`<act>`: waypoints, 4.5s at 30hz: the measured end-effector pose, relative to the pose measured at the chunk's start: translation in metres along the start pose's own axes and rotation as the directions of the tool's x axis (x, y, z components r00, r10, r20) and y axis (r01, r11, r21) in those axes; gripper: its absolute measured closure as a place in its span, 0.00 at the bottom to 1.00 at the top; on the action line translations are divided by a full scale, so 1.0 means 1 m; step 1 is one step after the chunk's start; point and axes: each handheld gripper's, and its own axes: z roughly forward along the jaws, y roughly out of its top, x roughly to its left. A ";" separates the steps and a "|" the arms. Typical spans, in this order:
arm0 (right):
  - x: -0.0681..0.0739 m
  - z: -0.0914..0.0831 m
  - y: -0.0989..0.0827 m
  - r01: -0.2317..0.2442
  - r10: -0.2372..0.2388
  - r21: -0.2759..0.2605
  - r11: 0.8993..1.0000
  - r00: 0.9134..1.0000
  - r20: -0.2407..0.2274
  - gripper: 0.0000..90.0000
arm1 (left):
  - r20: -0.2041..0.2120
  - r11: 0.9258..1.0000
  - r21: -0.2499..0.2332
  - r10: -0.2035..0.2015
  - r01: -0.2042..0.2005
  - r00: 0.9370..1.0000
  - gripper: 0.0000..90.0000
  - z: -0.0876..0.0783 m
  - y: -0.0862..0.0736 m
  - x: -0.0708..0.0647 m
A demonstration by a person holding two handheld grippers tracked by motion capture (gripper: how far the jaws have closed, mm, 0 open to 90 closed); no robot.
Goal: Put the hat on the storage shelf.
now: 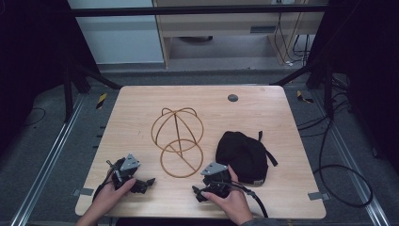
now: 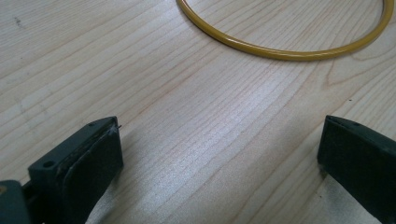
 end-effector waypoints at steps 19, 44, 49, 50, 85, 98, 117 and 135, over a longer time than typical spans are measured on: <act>-0.020 -0.081 0.009 0.005 0.023 -0.107 0.994 0.964 0.263 0.09 | 0.002 1.000 -0.003 0.001 -0.001 1.000 0.00 0.000 0.000 -0.001; -0.070 -0.115 -0.027 -0.070 0.114 -0.144 0.987 0.939 0.324 0.17 | 0.009 1.000 -0.004 0.007 -0.007 1.000 0.00 0.000 -0.001 -0.003; -0.082 -0.116 -0.010 -0.066 0.098 -0.123 0.990 0.957 0.274 0.18 | 0.011 1.000 -0.003 0.012 -0.012 1.000 0.00 0.000 -0.001 -0.003; -0.085 -0.117 -0.006 -0.065 0.090 -0.107 0.992 0.963 0.255 0.18 | 0.011 1.000 -0.003 0.012 -0.012 1.000 0.00 0.000 -0.001 -0.003; -0.152 -0.087 0.075 -0.080 0.034 0.378 0.923 0.991 0.127 0.43 | 0.013 1.000 -0.002 0.013 -0.013 1.000 0.00 0.000 0.000 -0.004; -0.158 -0.081 0.075 -0.059 0.039 0.398 0.916 0.998 0.056 0.86 | 0.023 1.000 -0.003 0.021 -0.021 1.000 0.00 0.003 0.003 -0.006; -0.152 -0.139 0.079 -0.042 0.032 0.154 0.987 0.998 0.062 0.86 | 0.022 1.000 -0.003 0.022 -0.022 1.000 0.00 0.003 0.003 -0.006; -0.150 -0.160 0.092 -0.045 0.034 0.116 0.992 0.995 0.092 0.87 | 0.023 1.000 -0.002 0.024 -0.024 0.999 0.00 0.002 0.002 -0.005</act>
